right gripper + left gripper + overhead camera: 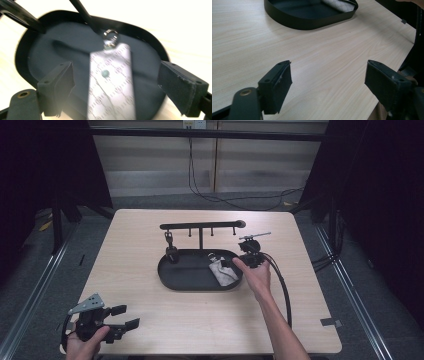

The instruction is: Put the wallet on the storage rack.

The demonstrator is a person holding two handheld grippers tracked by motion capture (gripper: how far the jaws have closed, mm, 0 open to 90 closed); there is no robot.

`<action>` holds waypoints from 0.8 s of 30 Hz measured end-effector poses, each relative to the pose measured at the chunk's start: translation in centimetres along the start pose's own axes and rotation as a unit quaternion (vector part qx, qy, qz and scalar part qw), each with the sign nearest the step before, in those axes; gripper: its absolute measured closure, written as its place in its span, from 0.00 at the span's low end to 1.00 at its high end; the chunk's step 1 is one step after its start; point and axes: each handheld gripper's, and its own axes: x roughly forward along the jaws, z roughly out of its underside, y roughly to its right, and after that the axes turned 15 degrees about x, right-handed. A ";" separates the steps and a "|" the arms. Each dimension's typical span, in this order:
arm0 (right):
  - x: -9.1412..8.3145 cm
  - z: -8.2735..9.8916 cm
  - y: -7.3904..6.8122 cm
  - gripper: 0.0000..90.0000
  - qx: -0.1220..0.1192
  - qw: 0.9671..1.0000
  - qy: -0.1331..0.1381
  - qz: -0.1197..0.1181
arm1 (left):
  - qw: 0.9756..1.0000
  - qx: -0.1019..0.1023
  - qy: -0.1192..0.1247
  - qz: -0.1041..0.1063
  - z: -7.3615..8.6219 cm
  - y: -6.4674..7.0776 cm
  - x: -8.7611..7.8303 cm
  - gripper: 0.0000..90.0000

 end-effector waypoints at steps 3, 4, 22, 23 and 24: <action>-1.0 0.3 0.4 0.16 -0.003 1.000 0.009 -0.002 | 1.000 -0.003 -0.001 -0.001 0.0 -0.1 -0.1 0.24; -1.3 0.4 0.5 0.17 0.000 1.000 0.015 -0.007 | 1.000 -0.004 0.000 -0.002 0.0 -0.1 -0.1 0.24; -5.6 2.9 2.2 0.19 -0.016 0.998 0.062 -0.010 | 1.000 -0.004 -0.004 -0.002 0.1 -0.2 -0.2 0.24; -5.9 3.1 2.3 0.19 -0.017 0.998 0.063 -0.009 | 1.000 -0.004 -0.004 -0.004 0.1 -0.2 -0.2 0.24; -6.1 3.3 2.4 0.19 -0.018 0.998 0.067 -0.009 | 1.000 -0.007 -0.004 -0.005 0.1 -0.2 -0.2 0.24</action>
